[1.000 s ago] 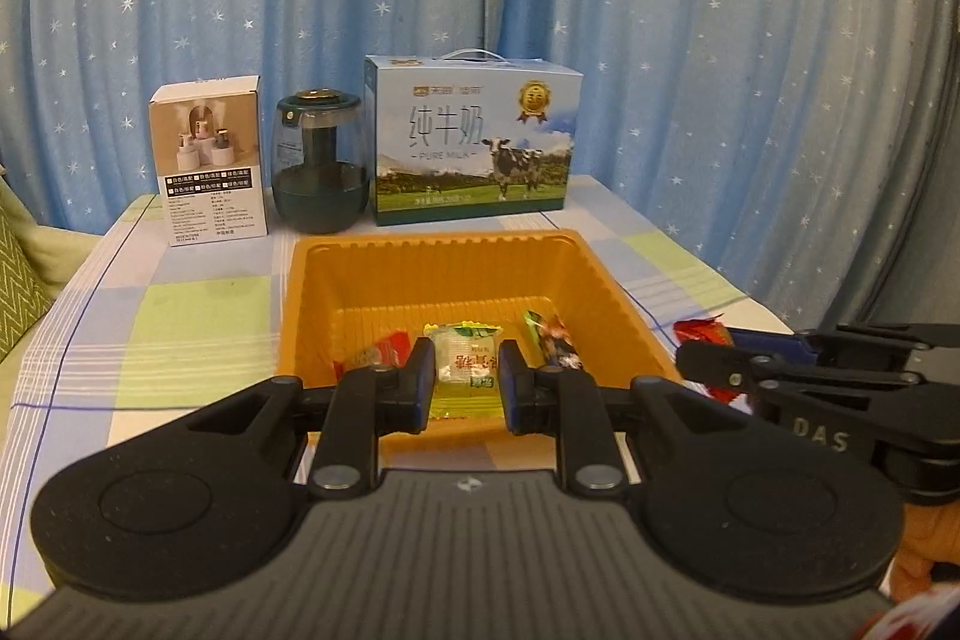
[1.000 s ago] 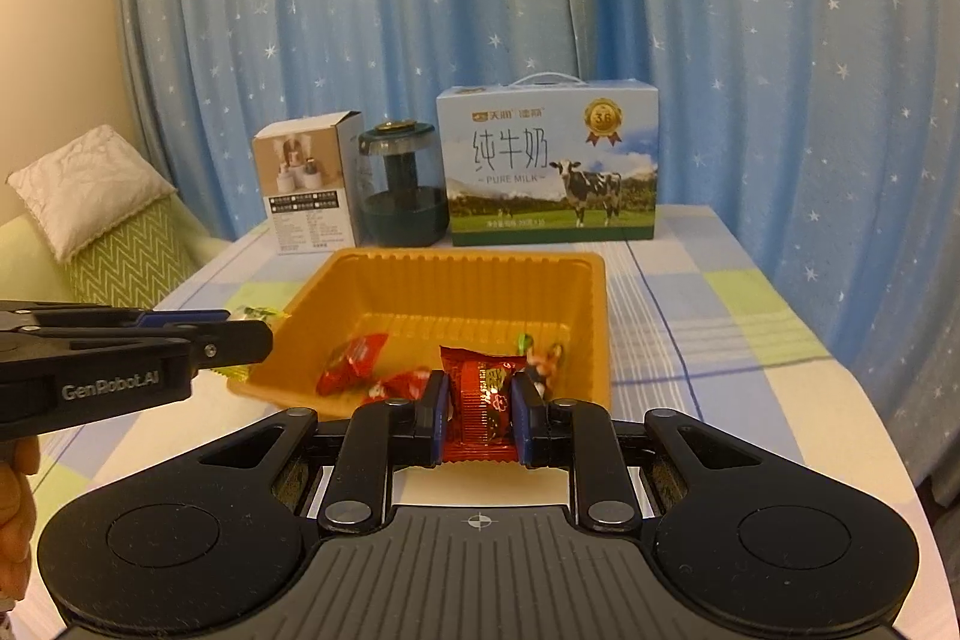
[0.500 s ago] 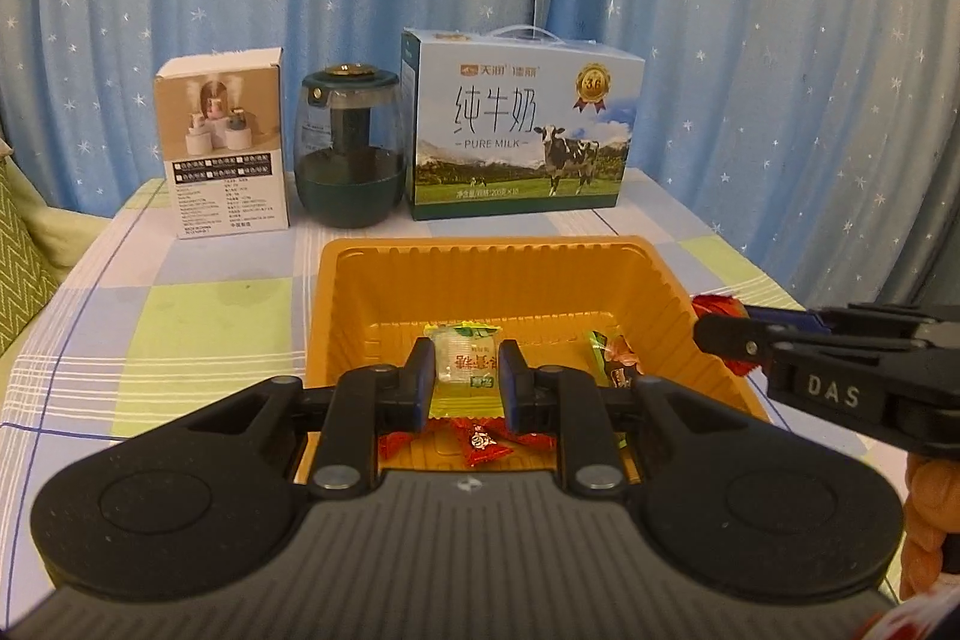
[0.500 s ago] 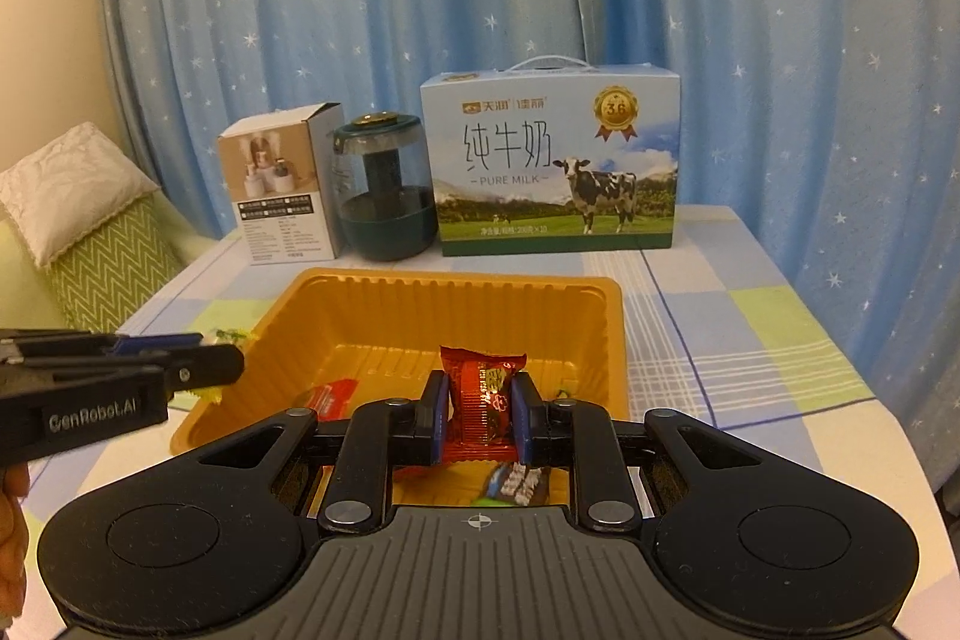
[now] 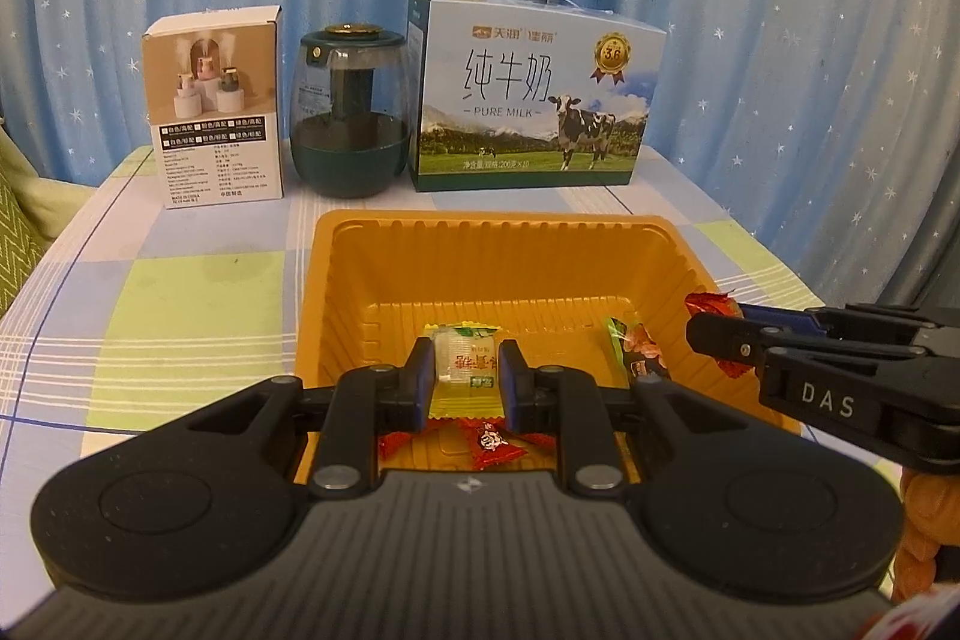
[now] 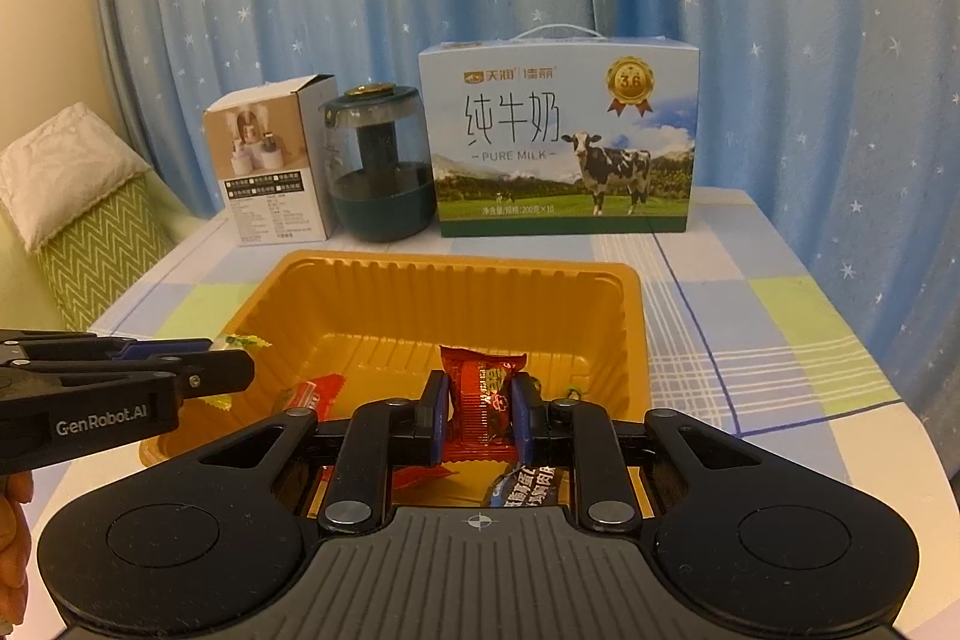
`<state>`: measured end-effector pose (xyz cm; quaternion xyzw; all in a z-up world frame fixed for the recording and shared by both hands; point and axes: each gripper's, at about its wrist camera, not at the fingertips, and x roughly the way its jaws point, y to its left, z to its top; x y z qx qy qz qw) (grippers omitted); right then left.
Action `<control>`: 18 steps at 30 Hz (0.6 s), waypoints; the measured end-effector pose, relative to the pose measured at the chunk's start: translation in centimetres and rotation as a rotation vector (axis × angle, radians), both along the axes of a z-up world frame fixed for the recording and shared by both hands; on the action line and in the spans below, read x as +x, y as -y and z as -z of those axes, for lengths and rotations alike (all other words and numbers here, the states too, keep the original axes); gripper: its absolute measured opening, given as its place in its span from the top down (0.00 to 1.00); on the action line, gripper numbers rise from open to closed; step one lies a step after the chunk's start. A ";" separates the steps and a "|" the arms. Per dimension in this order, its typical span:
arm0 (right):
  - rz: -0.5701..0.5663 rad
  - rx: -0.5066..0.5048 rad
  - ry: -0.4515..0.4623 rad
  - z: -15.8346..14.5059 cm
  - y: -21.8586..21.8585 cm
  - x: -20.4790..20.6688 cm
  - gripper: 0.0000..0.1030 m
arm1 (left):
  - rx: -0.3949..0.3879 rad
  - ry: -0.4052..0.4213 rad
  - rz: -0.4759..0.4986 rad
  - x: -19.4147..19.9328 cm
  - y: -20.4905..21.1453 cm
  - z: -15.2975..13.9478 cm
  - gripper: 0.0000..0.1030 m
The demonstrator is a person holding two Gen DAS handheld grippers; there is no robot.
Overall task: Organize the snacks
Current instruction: 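Carry the yellow candy and red candy over the orange tray and open both tools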
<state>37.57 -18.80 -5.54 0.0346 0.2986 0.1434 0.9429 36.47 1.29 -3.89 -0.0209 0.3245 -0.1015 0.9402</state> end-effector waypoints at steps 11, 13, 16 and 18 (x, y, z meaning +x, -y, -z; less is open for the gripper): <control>0.004 0.009 -0.006 0.1 0.1 0.1 0.79 | 0.003 -0.003 -0.020 0.3 -0.5 0.3 0.71; 0.005 0.012 -0.006 0.2 0.1 0.1 0.79 | 0.004 -0.002 -0.031 0.3 -0.9 0.2 0.71; 0.009 0.020 -0.007 0.1 0.2 0.2 0.79 | -0.006 -0.002 -0.047 0.3 -1.5 0.1 0.71; 0.011 0.027 -0.006 0.1 0.3 0.3 0.79 | -0.010 -0.002 -0.056 0.3 -1.8 0.1 0.71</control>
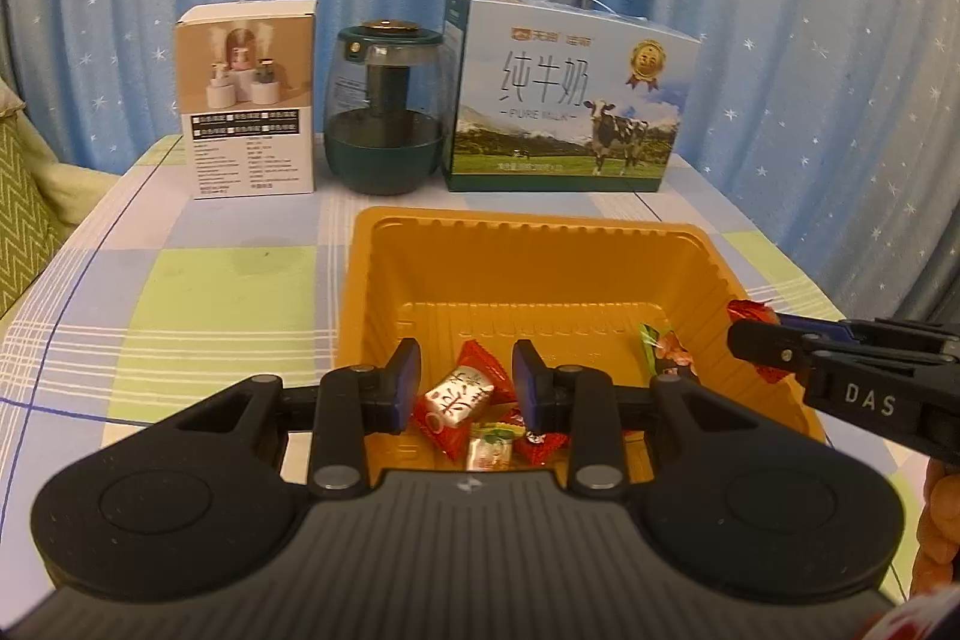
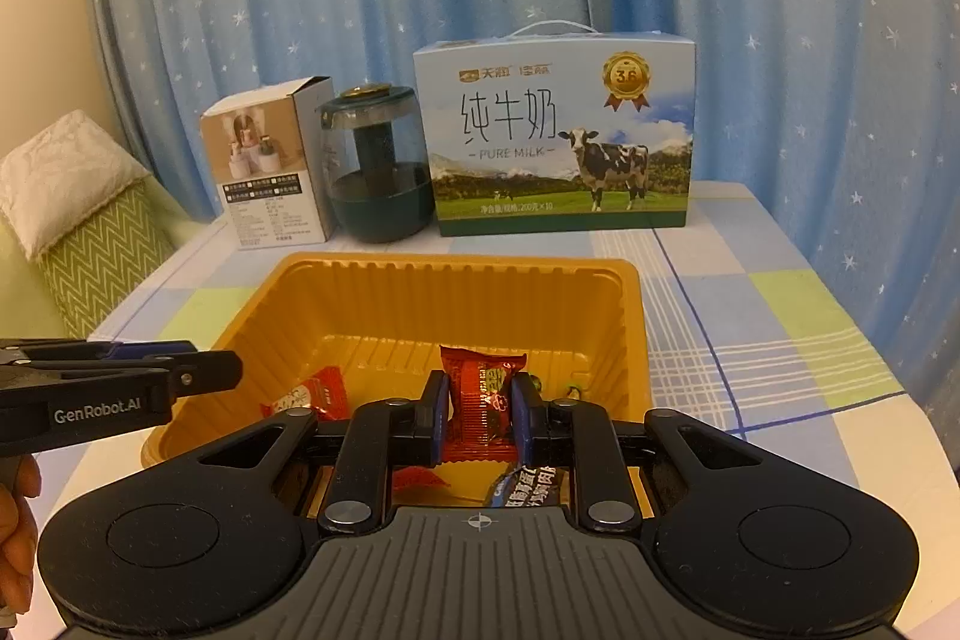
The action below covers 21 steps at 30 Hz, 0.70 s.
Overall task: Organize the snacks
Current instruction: 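Carry the yellow candy and red candy over the orange tray and open both tools, then move both open tools back toward the remaining snacks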
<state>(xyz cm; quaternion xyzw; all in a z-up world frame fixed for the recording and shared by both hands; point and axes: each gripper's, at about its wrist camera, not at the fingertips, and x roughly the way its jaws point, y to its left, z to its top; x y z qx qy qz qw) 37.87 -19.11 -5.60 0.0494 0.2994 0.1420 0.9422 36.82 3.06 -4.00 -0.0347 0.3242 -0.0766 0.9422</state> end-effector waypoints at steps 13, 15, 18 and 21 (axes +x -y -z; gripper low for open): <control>-0.020 0.063 0.010 0.0 0.0 1.1 0.77 | -0.002 0.000 0.001 -0.3 0.2 0.0 0.65; -0.004 0.098 0.000 0.0 0.5 1.4 0.66 | -0.001 0.000 0.000 -0.3 0.0 0.1 0.65; 0.028 0.137 -0.013 -0.1 1.3 1.6 0.56 | 0.004 0.001 0.000 -0.3 -0.1 0.1 0.64; 0.044 0.141 -0.015 -0.3 1.7 1.5 0.56 | 0.005 0.000 0.000 -0.3 -0.1 0.2 0.64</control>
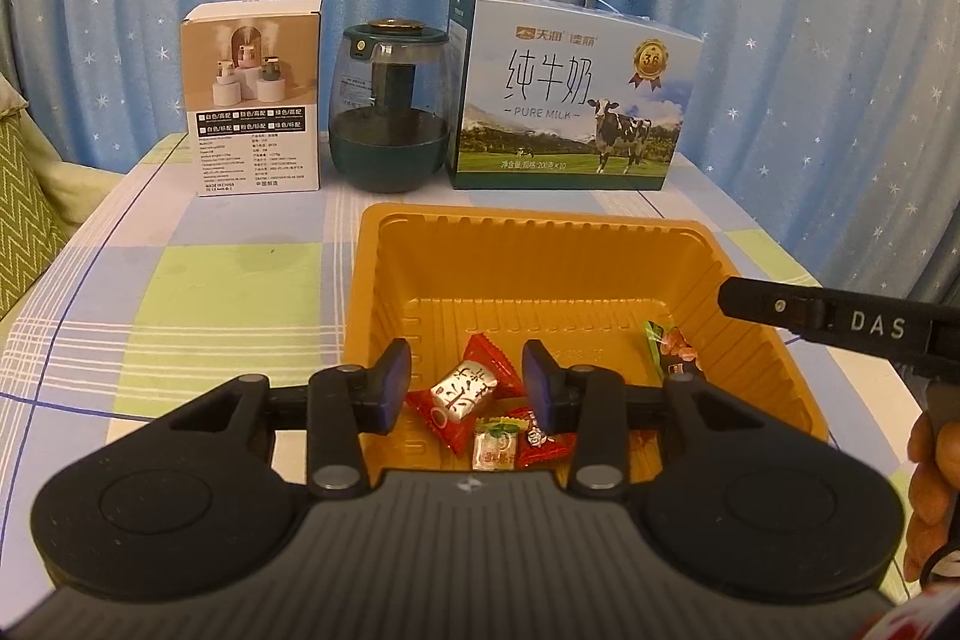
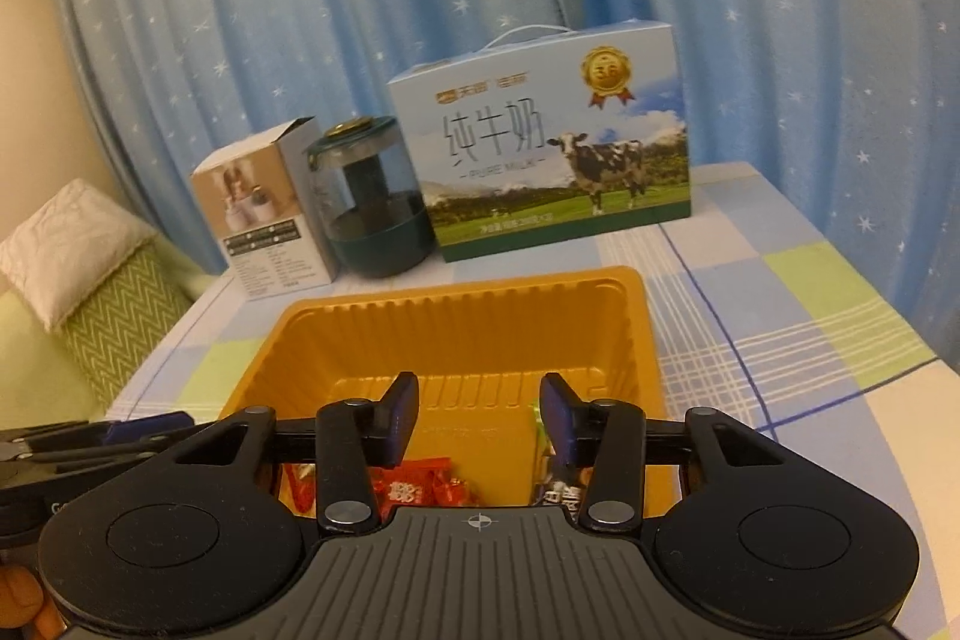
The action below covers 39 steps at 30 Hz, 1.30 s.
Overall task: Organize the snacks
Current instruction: 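Move both open tools back toward the remaining snacks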
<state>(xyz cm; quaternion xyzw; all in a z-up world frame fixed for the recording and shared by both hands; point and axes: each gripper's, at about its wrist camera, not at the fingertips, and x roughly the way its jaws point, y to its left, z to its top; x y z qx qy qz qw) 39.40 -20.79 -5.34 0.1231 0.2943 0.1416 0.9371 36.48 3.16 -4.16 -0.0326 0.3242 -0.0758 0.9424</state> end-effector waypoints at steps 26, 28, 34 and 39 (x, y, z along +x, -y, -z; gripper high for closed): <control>0.013 -0.012 0.036 -0.8 1.9 -4.6 0.56 | 0.015 0.037 0.023 -4.2 -0.3 -1.5 0.60; 0.012 -0.003 0.029 -0.8 2.2 -5.4 0.56 | 0.017 0.038 0.025 -5.0 -0.4 -1.6 0.60; -0.006 0.004 0.015 -0.7 2.4 -8.1 0.56 | 0.001 0.032 0.011 -7.6 -1.3 -1.8 0.59; -0.017 0.007 -0.005 -0.4 2.3 -10.6 0.56 | -0.010 0.035 -0.011 -10.3 -2.3 -2.0 0.59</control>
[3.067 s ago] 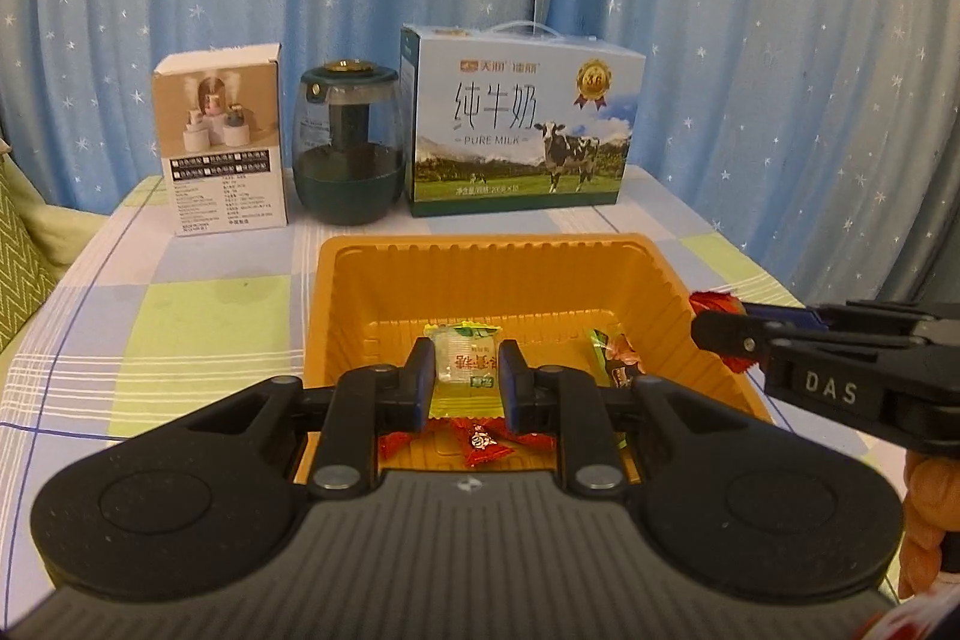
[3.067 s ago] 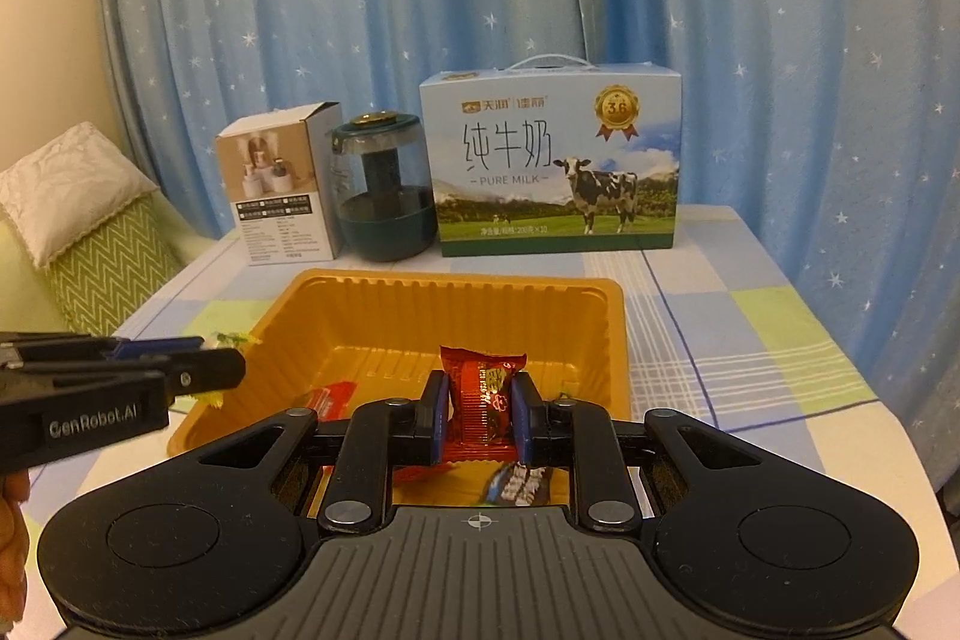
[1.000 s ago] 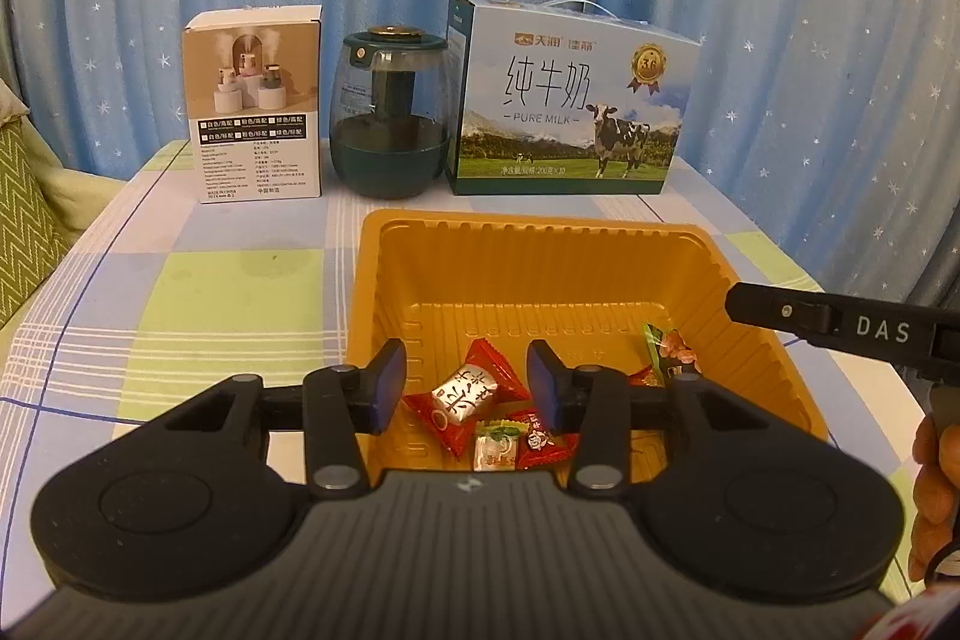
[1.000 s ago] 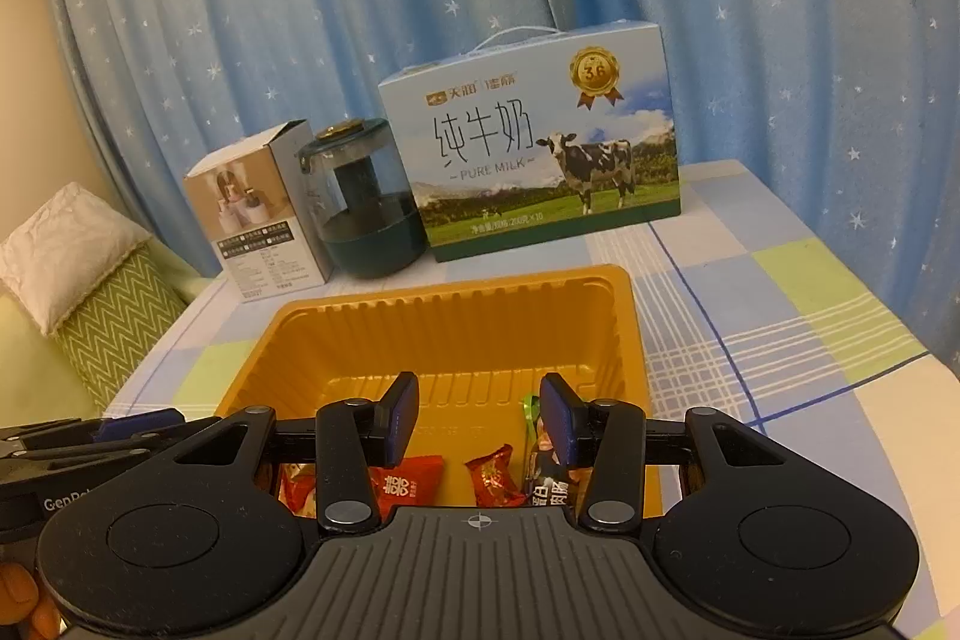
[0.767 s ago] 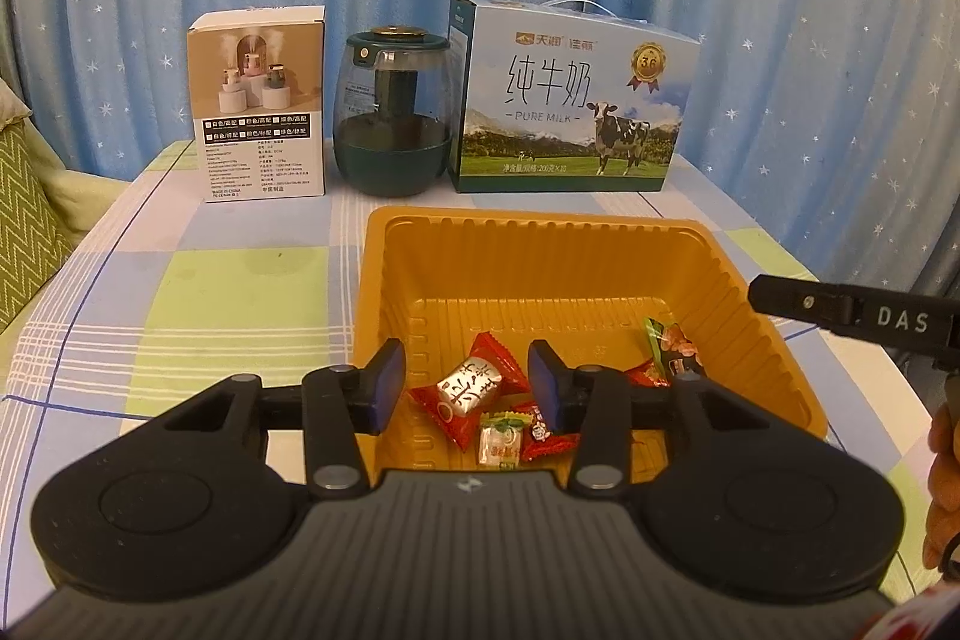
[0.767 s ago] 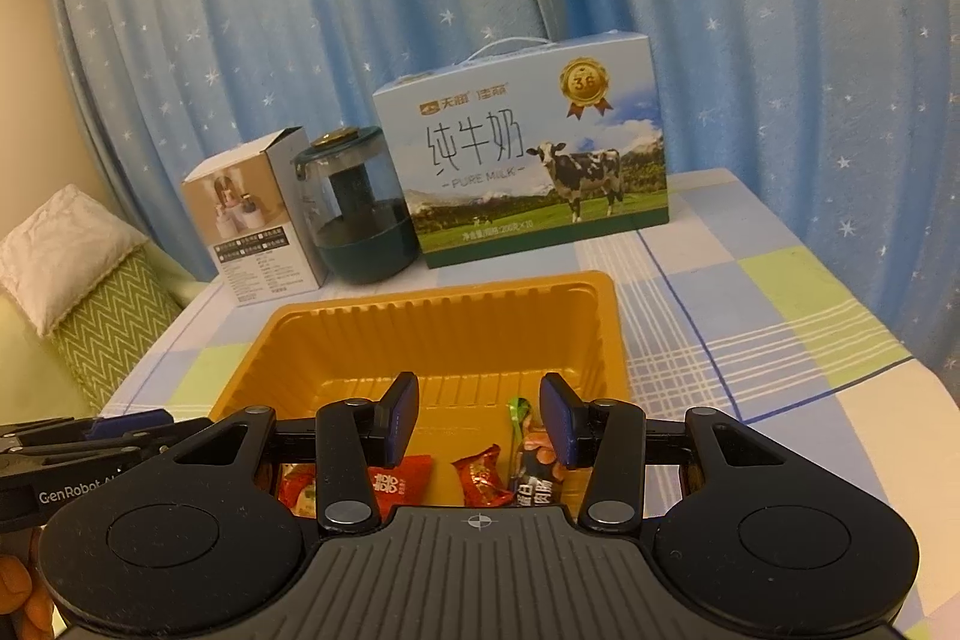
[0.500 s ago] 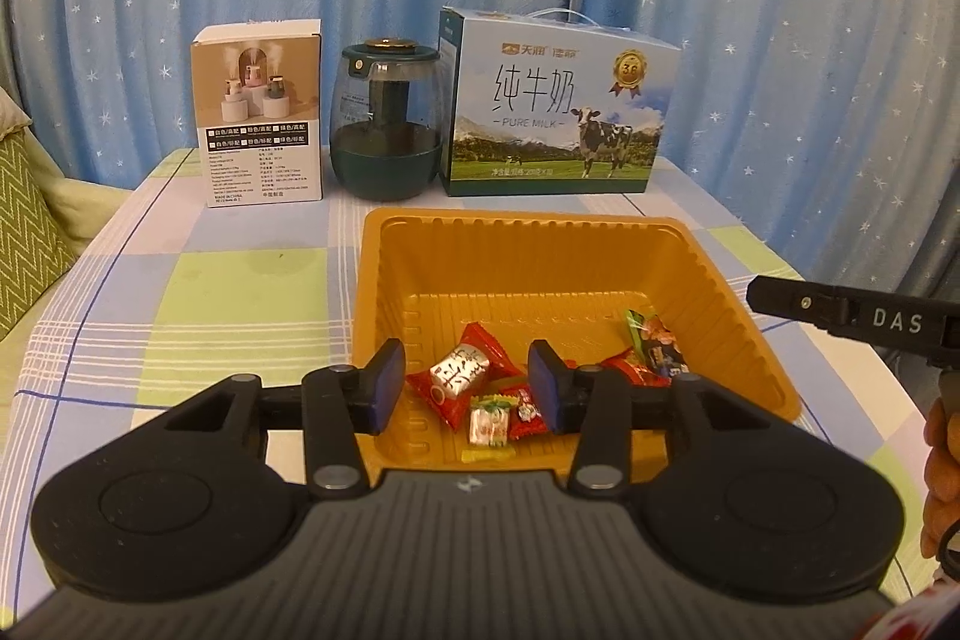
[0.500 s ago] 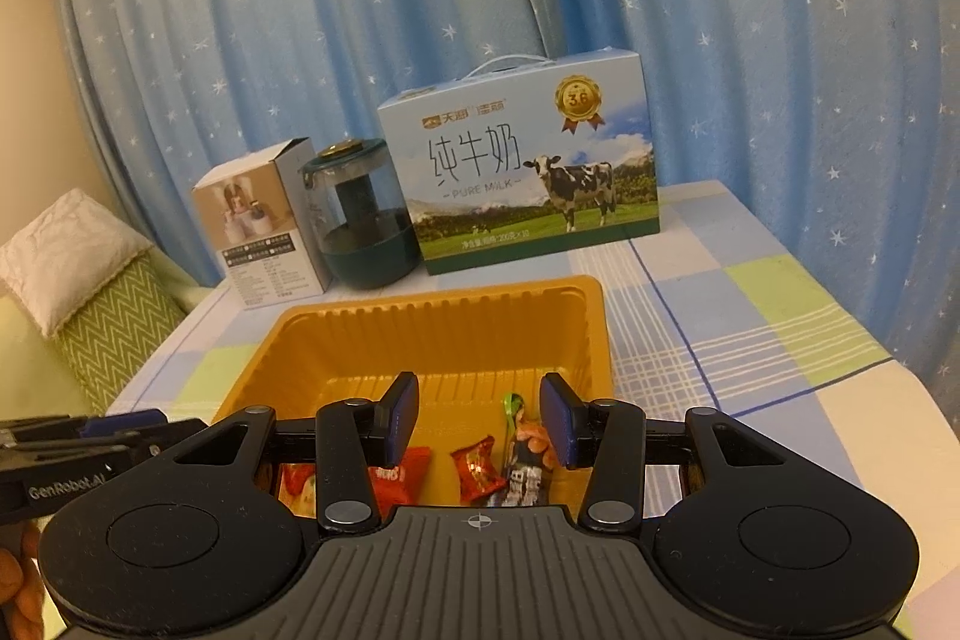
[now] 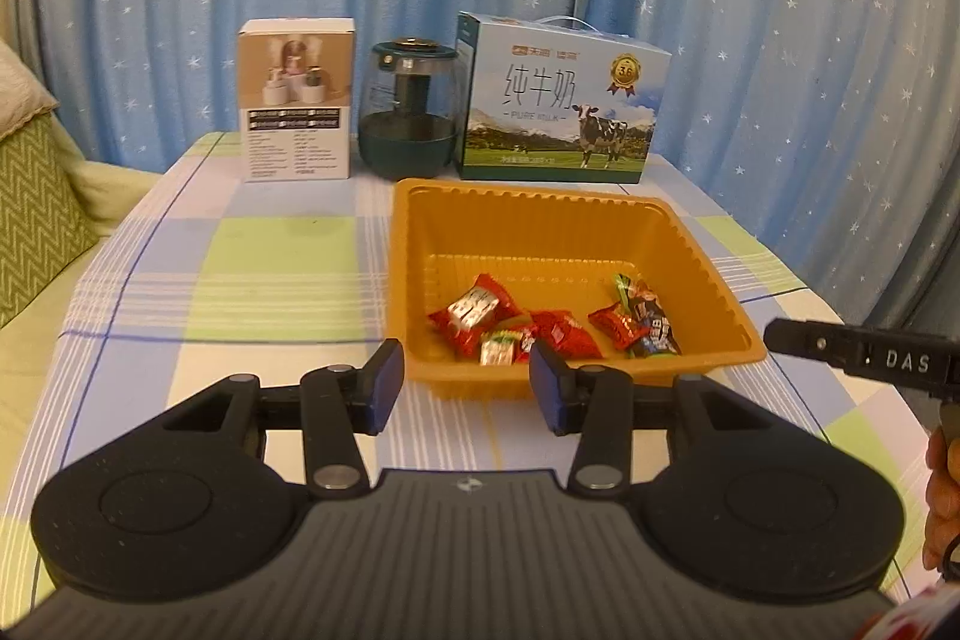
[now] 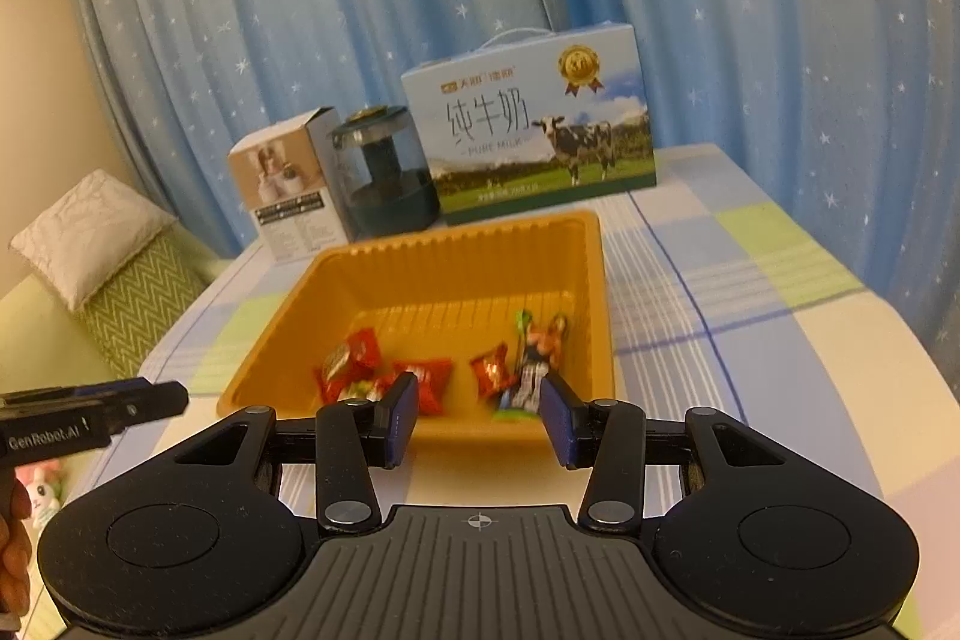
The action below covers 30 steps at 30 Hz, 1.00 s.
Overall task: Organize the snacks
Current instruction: 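Move both open tools back toward the remaining snacks, then grasp a red candy packet with the right tool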
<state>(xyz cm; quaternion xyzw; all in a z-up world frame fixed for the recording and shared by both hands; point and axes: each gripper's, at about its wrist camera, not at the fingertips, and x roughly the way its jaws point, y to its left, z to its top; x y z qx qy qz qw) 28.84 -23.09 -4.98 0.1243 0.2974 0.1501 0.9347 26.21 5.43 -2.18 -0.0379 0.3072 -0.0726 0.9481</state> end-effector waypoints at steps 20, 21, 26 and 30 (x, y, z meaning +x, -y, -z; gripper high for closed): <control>-0.131 -0.055 -0.078 3.6 -4.5 -7.2 0.56 | 0.024 -0.093 -0.071 -7.8 -3.6 3.4 0.58; -0.148 -0.065 -0.077 3.7 -5.1 -7.3 0.56 | 0.027 -0.096 -0.073 -7.9 -3.7 3.5 0.58; -0.228 -0.113 -0.067 4.7 -7.7 -7.7 0.56 | 0.032 -0.101 -0.092 -7.9 -4.5 3.8 0.58; -0.276 -0.144 -0.069 5.6 -9.6 -7.8 0.56 | 0.049 -0.114 -0.104 -7.7 -4.7 4.2 0.57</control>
